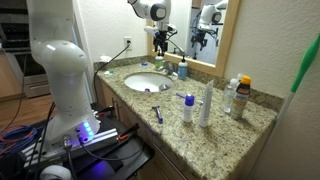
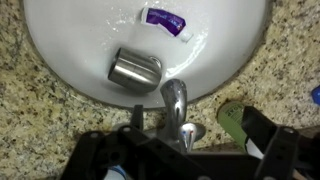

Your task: Open the tap

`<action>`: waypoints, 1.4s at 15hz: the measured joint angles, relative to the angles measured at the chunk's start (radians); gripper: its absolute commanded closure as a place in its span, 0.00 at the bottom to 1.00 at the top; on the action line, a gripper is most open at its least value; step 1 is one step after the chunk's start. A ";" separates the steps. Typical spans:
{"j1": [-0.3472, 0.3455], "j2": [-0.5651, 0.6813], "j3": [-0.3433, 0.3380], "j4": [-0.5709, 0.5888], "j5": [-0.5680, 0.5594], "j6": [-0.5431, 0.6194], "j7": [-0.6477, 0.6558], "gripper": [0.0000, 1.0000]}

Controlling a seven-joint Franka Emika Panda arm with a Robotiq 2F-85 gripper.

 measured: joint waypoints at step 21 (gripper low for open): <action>0.016 0.171 0.006 0.044 -0.020 0.202 0.121 0.53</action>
